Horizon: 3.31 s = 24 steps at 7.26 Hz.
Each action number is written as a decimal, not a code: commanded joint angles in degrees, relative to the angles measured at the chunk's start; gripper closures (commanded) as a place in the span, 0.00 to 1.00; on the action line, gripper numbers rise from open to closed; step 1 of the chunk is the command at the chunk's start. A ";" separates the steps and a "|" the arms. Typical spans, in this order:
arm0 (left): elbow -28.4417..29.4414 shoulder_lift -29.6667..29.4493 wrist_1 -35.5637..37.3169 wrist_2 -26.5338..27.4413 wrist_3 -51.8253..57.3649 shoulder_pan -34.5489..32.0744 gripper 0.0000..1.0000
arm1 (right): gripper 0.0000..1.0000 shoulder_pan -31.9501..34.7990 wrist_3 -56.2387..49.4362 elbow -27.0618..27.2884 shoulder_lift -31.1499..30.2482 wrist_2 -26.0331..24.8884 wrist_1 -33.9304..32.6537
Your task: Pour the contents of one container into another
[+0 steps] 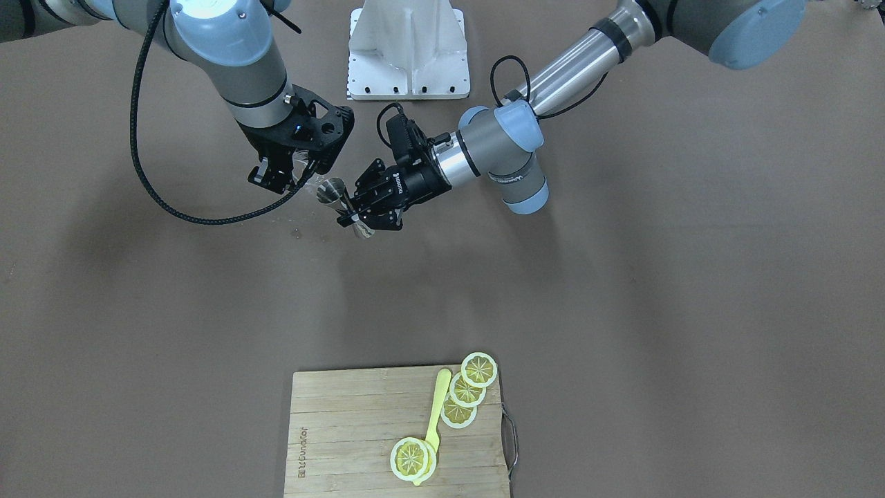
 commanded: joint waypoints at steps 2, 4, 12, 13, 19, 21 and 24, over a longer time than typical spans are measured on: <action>0.00 0.00 -0.04 0.00 0.00 0.34 1.00 | 1.00 0.00 -0.77 -0.88 2.05 -1.10 -3.23; -0.09 0.00 -0.39 0.09 0.00 0.60 1.00 | 1.00 0.00 -1.56 -1.93 3.46 -2.15 -4.90; -0.09 0.00 -1.27 0.09 0.00 1.04 1.00 | 1.00 -0.88 -1.82 -4.31 6.71 -2.24 -11.49; -0.09 0.08 -1.18 0.09 0.00 1.04 1.00 | 1.00 -0.88 -2.08 -4.31 7.06 -2.24 -12.36; -0.09 0.09 -1.36 0.09 0.00 1.04 1.00 | 1.00 -0.97 -2.52 -5.19 8.56 -2.86 -14.74; -0.09 0.09 -1.53 0.09 0.00 1.04 1.00 | 1.00 -1.06 -3.13 -6.93 9.60 -3.30 -14.74; -0.09 0.09 -1.53 0.09 0.00 1.04 1.00 | 1.00 -0.62 -3.93 -4.51 9.09 -3.30 -15.88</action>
